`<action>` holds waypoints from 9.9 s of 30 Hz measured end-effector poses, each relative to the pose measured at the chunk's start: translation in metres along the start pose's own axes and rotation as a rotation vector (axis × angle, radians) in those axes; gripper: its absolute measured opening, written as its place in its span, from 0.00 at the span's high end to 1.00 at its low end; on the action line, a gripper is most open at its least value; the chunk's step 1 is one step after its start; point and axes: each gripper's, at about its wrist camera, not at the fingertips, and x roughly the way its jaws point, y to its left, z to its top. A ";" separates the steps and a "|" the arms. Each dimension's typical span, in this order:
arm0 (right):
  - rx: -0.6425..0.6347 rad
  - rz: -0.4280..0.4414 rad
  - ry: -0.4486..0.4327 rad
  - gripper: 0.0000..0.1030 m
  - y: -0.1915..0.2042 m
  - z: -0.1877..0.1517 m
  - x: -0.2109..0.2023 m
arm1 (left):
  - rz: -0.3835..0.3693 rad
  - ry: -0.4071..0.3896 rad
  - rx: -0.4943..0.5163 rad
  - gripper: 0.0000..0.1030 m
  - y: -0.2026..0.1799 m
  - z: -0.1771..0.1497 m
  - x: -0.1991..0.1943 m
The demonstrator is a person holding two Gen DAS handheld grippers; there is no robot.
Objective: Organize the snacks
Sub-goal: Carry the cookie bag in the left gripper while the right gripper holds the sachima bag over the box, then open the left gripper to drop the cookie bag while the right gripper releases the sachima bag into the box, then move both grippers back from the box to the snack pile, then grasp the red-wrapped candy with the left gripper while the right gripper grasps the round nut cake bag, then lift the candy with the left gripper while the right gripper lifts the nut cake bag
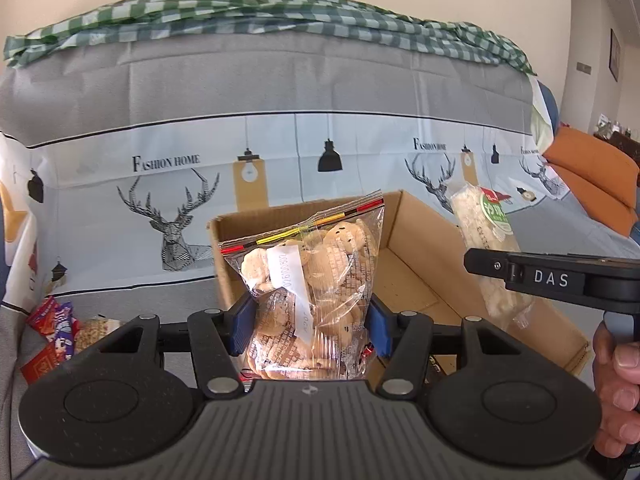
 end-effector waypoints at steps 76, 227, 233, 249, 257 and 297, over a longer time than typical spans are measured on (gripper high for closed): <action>-0.028 -0.015 0.044 0.50 0.006 -0.003 0.005 | -0.038 0.087 -0.025 0.33 -0.007 -0.010 0.017; -0.414 0.330 0.479 0.18 0.217 -0.179 0.013 | 0.248 0.574 -0.519 0.72 0.218 -0.121 -0.008; -0.422 0.328 0.473 0.18 0.217 -0.179 0.012 | 0.248 0.574 -0.511 0.72 0.218 -0.121 -0.008; -0.426 0.331 0.403 0.21 0.216 -0.174 0.003 | 0.268 0.558 -0.506 0.82 0.220 -0.119 -0.011; -0.402 0.360 0.334 0.21 0.209 -0.175 -0.005 | 0.274 0.509 -0.505 0.83 0.219 -0.113 -0.017; -0.465 0.401 0.121 0.21 0.209 -0.162 -0.043 | 0.322 0.365 -0.514 0.83 0.219 -0.099 -0.037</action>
